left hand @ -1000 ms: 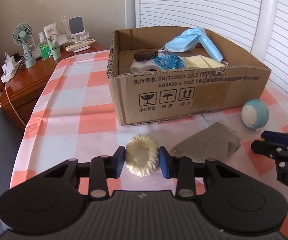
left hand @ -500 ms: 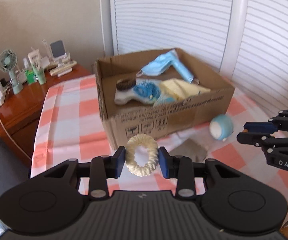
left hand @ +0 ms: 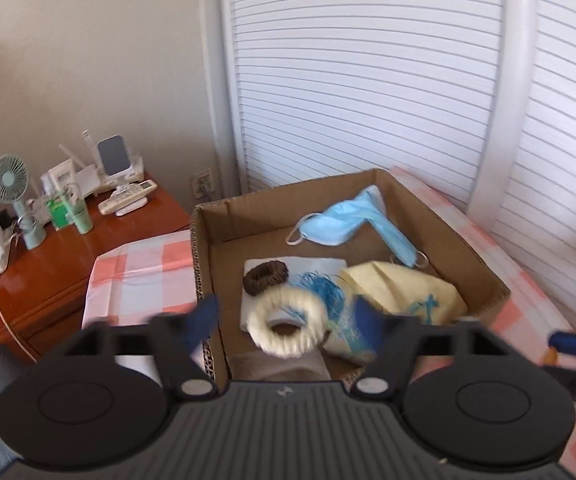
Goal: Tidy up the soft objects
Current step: 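Carry the cream scrunchie and orange item into the box and release both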
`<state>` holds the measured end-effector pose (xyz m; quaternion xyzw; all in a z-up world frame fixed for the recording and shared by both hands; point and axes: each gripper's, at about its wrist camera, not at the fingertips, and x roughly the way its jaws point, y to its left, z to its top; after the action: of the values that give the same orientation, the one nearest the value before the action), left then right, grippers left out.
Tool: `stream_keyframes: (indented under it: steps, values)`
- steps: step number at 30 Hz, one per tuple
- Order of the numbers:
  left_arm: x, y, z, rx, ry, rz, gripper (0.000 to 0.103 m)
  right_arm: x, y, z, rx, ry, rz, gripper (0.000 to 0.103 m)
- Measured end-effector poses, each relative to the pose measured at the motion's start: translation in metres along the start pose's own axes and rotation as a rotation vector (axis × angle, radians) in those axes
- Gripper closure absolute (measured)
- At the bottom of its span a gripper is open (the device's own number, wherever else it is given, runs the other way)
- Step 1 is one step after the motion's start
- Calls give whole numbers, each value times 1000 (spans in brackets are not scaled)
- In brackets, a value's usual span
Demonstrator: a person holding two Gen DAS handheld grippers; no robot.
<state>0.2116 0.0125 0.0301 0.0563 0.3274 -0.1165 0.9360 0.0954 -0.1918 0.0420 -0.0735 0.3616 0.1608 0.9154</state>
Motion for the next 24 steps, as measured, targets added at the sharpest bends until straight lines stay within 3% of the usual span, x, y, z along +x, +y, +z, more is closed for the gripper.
stream_keyframes:
  steps: [6, 10, 18, 24]
  values:
    - [-21, 13, -15, -93, -44, 21, 4, 0, -1, 2, 4, -5, 3, 78]
    - [-45, 12, -29, -84, -51, 63, 1, 4, -2, 8, -4, -6, 6, 78]
    - [-68, 0, -64, -77, 31, 142, 1, 26, -7, 33, -2, 15, 39, 78]
    - [-63, 3, -82, -139, 98, 149, 1, 54, -13, 66, 3, 30, 61, 78]
